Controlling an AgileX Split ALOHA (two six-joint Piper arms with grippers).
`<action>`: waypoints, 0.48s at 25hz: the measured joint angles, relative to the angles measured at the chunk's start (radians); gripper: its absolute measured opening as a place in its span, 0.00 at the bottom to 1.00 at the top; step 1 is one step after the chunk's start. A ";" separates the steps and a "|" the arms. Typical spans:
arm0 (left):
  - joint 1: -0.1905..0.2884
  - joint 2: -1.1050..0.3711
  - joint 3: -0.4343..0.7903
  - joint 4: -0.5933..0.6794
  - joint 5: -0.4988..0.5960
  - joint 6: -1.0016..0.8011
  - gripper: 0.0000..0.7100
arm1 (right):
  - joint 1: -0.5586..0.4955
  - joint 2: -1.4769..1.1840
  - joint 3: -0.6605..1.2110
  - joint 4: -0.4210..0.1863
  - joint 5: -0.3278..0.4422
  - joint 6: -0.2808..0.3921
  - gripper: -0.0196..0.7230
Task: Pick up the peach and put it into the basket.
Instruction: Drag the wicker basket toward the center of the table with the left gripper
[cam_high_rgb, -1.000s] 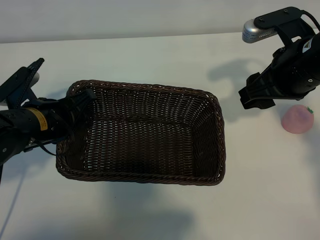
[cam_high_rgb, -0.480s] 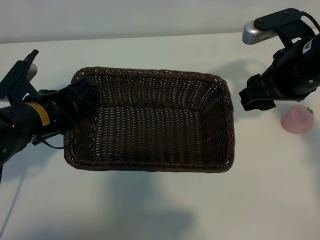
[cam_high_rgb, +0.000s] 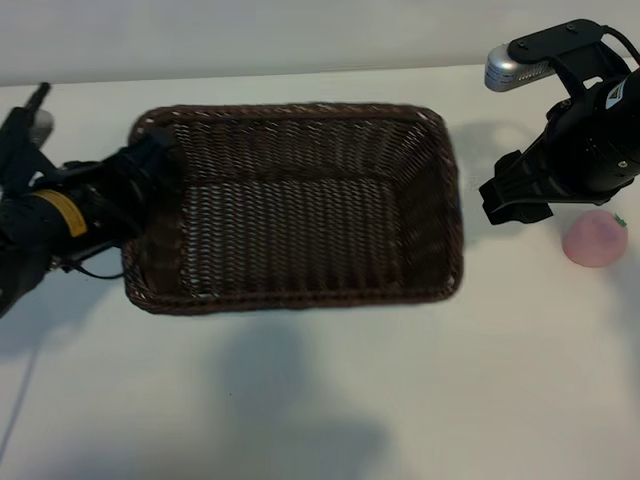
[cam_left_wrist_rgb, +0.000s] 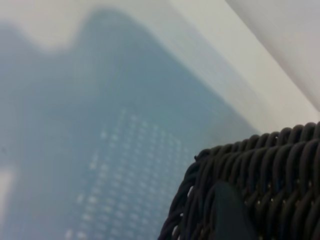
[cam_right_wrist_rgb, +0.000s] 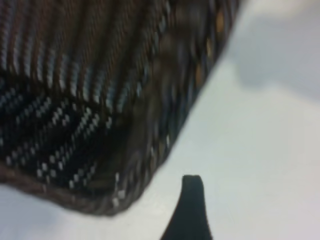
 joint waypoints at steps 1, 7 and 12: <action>0.010 0.000 0.000 0.000 -0.011 -0.002 0.57 | 0.000 0.000 0.000 0.000 0.000 0.000 0.83; 0.017 0.052 -0.011 0.024 -0.041 -0.028 0.57 | 0.000 0.000 0.000 0.000 0.001 0.000 0.83; 0.017 0.158 -0.053 0.155 -0.102 -0.168 0.57 | 0.000 0.000 0.000 0.000 0.003 0.000 0.83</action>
